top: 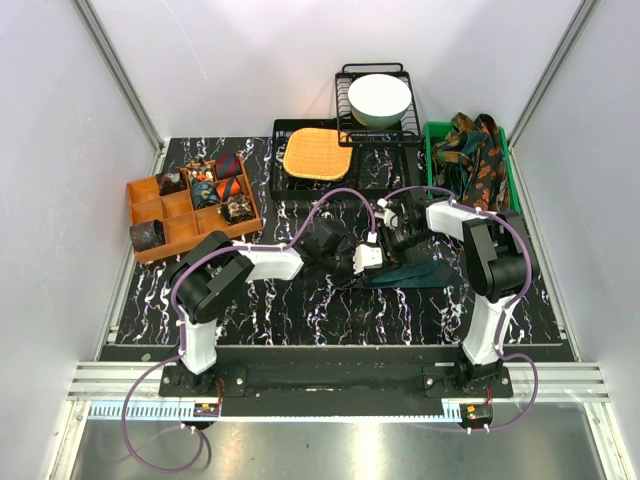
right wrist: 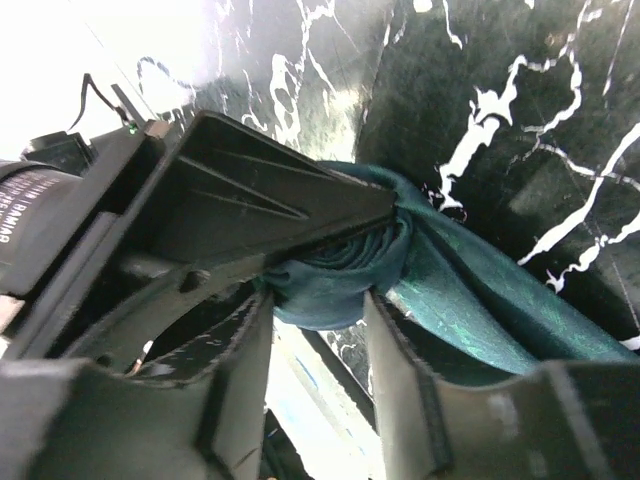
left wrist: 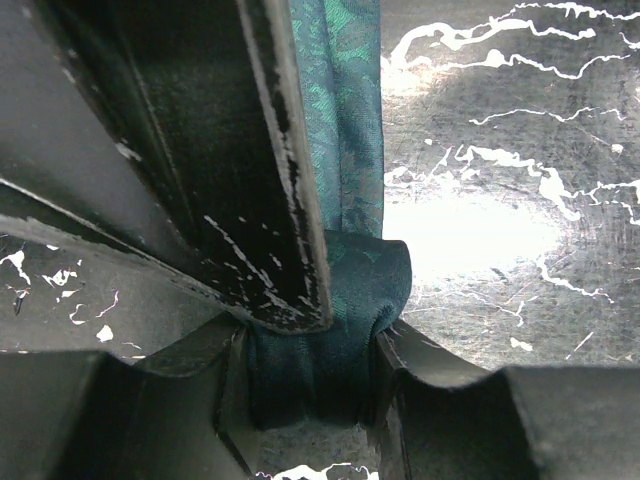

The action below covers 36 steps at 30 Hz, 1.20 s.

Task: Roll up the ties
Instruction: Roll the tie at the center of the board.

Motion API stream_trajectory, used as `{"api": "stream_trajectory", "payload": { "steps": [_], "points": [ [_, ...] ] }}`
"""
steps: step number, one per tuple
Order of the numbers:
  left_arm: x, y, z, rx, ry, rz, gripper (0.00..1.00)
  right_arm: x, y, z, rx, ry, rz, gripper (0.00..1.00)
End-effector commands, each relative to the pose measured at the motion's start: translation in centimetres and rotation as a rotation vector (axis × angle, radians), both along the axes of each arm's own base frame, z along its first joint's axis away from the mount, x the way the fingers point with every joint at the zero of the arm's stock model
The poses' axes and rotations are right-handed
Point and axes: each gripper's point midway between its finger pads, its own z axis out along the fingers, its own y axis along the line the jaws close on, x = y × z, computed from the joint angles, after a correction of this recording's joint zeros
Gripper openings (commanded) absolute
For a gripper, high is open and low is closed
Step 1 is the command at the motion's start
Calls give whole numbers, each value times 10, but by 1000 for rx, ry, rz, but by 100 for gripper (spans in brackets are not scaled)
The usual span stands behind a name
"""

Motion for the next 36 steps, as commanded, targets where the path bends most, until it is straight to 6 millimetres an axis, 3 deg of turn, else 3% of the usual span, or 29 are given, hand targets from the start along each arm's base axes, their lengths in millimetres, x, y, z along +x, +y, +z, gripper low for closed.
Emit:
{"api": "stream_trajectory", "payload": {
  "steps": [1, 5, 6, 7, 8, 11, 14, 17, 20, 29, 36],
  "points": [
    [-26, 42, -54, 215, 143, 47, 24, -12, -2, 5, 1, -14, 24, 50],
    [-26, 41, -54, 213, 149, 47, 24, -9, 0, 0, -2, 3, 8, 44],
    [-26, 41, -54, 212, 150, 47, 25, -8, 0, -2, -5, 7, 6, 36],
    [-26, 41, -54, 213, 149, 47, 26, -7, -1, -4, -11, 3, 8, 6],
    [-25, 41, -53, 209, 147, 44, 27, -5, -3, -7, -33, -6, 6, 0],
    [-28, 40, -53, 188, 151, 36, 40, 2, -8, -14, -84, -35, 4, 0],
    [-31, 39, -51, 127, 167, 32, 62, 5, -17, -28, -155, -36, -4, 0],
    [-26, 30, -40, 25, 159, 12, 77, 1, -24, -45, -213, -1, -5, 0],
    [-22, 18, -25, -88, 160, -7, 83, -3, -32, -61, -271, 23, -7, 0],
    [-4, -15, 16, -341, 54, -29, 87, 1, -48, -78, -385, 34, -9, 0],
    [1, -23, 21, -409, -5, -59, 86, -2, -51, -93, -413, 68, 10, 0]
  ]
}}
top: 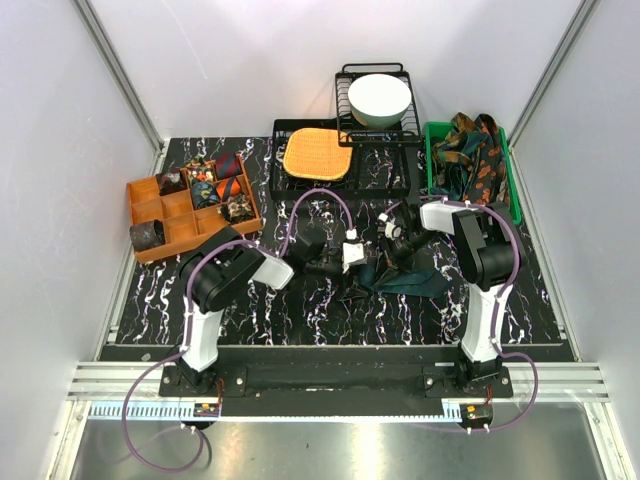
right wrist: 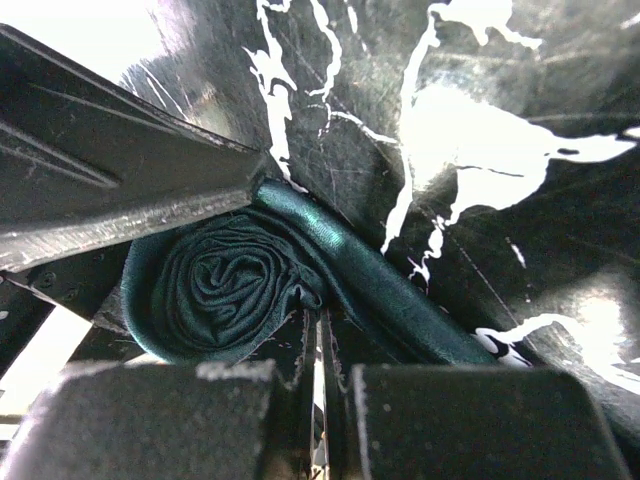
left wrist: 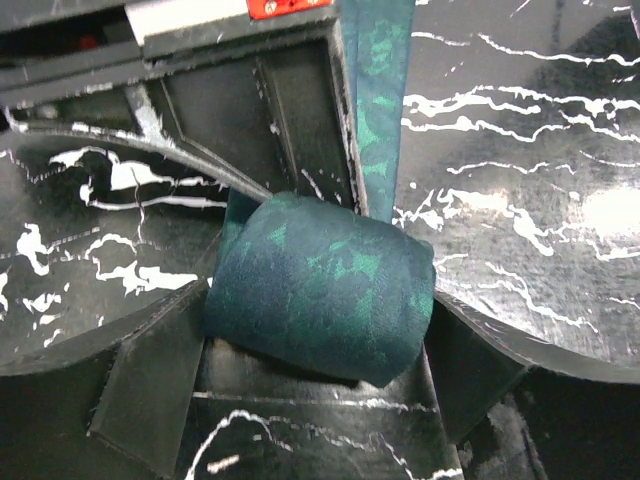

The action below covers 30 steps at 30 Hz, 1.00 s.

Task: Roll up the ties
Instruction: Roll the tie at the center of the board.

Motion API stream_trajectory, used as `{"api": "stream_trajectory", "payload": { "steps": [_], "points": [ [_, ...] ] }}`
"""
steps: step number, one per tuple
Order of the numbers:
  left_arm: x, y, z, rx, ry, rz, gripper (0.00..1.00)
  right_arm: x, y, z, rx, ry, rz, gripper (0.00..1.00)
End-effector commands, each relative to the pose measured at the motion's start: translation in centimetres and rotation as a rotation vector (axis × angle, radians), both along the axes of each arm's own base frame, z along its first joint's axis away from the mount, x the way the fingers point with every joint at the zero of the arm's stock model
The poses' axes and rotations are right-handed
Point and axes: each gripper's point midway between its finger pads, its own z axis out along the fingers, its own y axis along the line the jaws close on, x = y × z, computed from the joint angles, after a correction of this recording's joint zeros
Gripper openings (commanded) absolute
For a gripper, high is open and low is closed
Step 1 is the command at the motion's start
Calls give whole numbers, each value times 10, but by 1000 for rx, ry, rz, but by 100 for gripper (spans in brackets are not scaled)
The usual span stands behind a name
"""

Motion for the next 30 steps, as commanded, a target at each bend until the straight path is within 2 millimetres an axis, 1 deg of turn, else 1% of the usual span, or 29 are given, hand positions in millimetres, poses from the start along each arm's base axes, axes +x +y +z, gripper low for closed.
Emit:
{"api": "stream_trajectory", "payload": {
  "steps": [1, 3, 6, 8, 10, 11, 12, 13, 14, 16, 17, 18, 19, 20, 21, 22, 23, 24, 25, 26, 28, 29, 30],
  "points": [
    [5, -15, 19, -115, -89, -40, 86, 11, -29, -49, -203, -82, 54, 0],
    [6, -16, 16, -120, -95, -41, 86, 12, -28, -50, -196, -76, 60, 0],
    [2, -21, 19, -129, -123, -61, 85, 10, -27, -49, -187, -67, 68, 0],
    [2, -23, 19, -126, -119, -55, 81, 9, -26, -48, -184, -61, 68, 0],
    [5, -26, 22, -123, -105, -47, 74, 8, -25, -47, -163, -67, 87, 0],
    [7, -27, 22, -121, -99, -43, 66, 8, -25, -46, -160, -66, 87, 0],
    [7, -28, 23, -121, -95, -43, 63, 9, -24, -45, -154, -68, 89, 0],
    [5, -28, 24, -124, -95, -54, 60, 8, -24, -45, -154, -63, 90, 0],
    [4, -29, 25, -126, -95, -62, 54, 7, -24, -44, -154, -61, 93, 0],
    [2, -26, 21, -111, -82, -66, 45, 7, -22, -42, -141, -56, 92, 0],
    [0, -25, 20, -107, -78, -68, 40, 9, -20, -38, -131, -60, 88, 0],
    [-3, -21, 16, -98, -67, -72, 31, 10, -18, -34, -118, -64, 87, 2],
    [-5, -18, 13, -86, -56, -71, 27, 9, -16, -28, -106, -55, 84, 4],
    [-6, -16, 11, -79, -50, -70, 24, 15, -13, -18, -88, -78, 83, 9],
    [-11, -10, 6, -67, -37, -70, 18, 16, -9, -8, -55, -79, 75, 16],
    [-12, -7, 2, -57, -29, -70, 16, 15, -8, 0, -36, -71, 69, 20],
    [-14, -4, 1, -52, -25, -69, 14, 22, -9, 14, -15, -99, 47, 22],
    [-19, 1, -5, -39, -14, -70, 12, 25, -10, 22, 4, -109, 34, 25],
    [-20, 2, -5, -36, -21, -73, 10, 26, -12, 29, 11, -109, 21, 26],
    [-21, 5, -8, -30, -17, -71, 9, 32, -14, 37, 26, -131, 10, 26],
    [-24, 8, -13, -15, -12, -73, 8, 37, -24, 40, 26, -133, -23, 26],
    [-24, 9, -13, -15, -11, -74, 7, 37, -27, 38, 17, -136, -20, 25],
    [-24, 9, -13, -14, -13, -74, 7, 38, -33, 32, -17, -141, -16, 25]
  ]
}}
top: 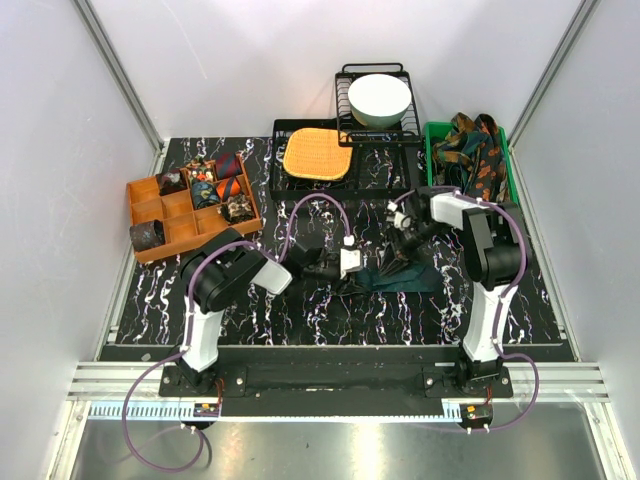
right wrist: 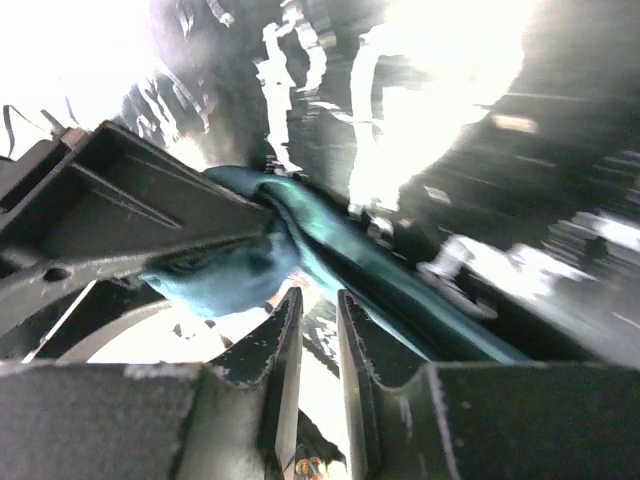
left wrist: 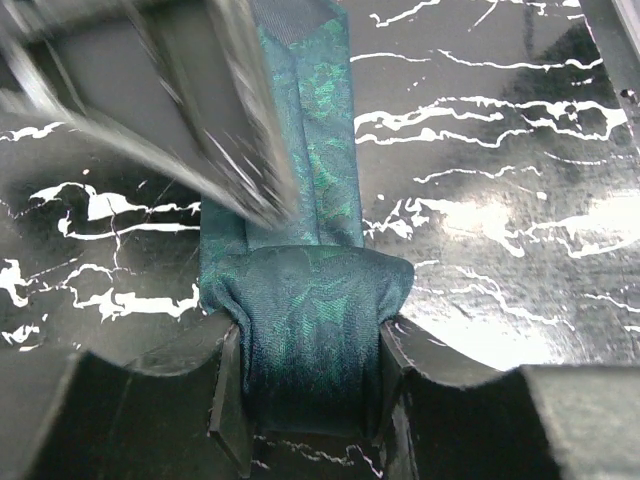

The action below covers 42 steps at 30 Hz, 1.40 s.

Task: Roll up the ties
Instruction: Roll the tie at the center of the board.

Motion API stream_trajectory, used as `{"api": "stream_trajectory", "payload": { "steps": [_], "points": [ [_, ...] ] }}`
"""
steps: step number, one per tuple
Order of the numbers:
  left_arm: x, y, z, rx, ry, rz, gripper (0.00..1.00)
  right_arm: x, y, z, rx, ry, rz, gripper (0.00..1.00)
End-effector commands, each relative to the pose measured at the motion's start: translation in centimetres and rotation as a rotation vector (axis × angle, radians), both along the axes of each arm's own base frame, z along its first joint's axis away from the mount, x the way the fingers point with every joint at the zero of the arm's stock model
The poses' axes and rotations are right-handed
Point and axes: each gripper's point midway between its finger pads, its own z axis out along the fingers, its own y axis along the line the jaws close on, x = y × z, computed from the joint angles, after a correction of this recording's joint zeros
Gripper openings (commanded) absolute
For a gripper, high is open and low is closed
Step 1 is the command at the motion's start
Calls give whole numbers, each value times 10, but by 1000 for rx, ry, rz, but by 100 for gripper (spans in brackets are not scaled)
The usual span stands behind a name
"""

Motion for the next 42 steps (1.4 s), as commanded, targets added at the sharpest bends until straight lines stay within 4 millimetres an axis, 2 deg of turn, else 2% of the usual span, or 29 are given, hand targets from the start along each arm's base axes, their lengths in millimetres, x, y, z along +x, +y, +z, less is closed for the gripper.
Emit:
{"api": "stream_trajectory", "payload": {
  "steps": [1, 6, 12, 14, 19, 23, 26, 32, 33, 34, 36, 38, 39, 41, 42],
  "points": [
    [-12, 13, -16, 50, 28, -21, 7, 20, -18, 12, -43, -111, -7, 23],
    [-2, 9, -12, 45, 36, 34, 7, 15, -27, -14, -115, -91, 6, 14],
    [9, 5, 2, 5, 69, 104, 8, 14, -38, -31, -190, -112, 38, 12],
    [9, 5, 12, -25, 69, 114, 8, 12, -38, -33, -199, -101, 40, 12],
    [25, 1, 51, -116, 52, 206, 11, 14, -38, -36, -221, -82, 15, 12],
    [38, -2, 56, -103, -7, 263, 12, 12, -37, -36, -221, -78, 15, 12],
    [34, 3, 41, -50, -39, 244, 12, 12, -37, -36, -220, -74, 16, 12],
    [17, 23, -8, 170, -82, 148, 12, 17, -35, -35, -203, -87, 23, 13],
    [15, 32, -22, 241, -70, 148, 12, 20, -34, -30, -191, -99, 22, 13],
    [14, 34, -27, 273, -71, 141, 13, 22, -28, -23, -155, -109, 23, 15],
    [12, 45, -43, 370, -60, 130, 15, 25, -21, -9, -97, -126, 22, 22],
    [9, 50, -49, 421, -46, 124, 16, 28, -11, 11, -26, -142, 17, 26],
    [11, 52, -50, 438, -54, 125, 16, 33, -8, 19, -2, -155, 12, 39],
    [7, 55, -55, 477, -49, 117, 17, 33, 0, 37, 71, -139, -10, 48],
    [7, 57, -58, 495, -44, 122, 17, 33, 3, 46, 95, -146, -15, 56]
  ]
}}
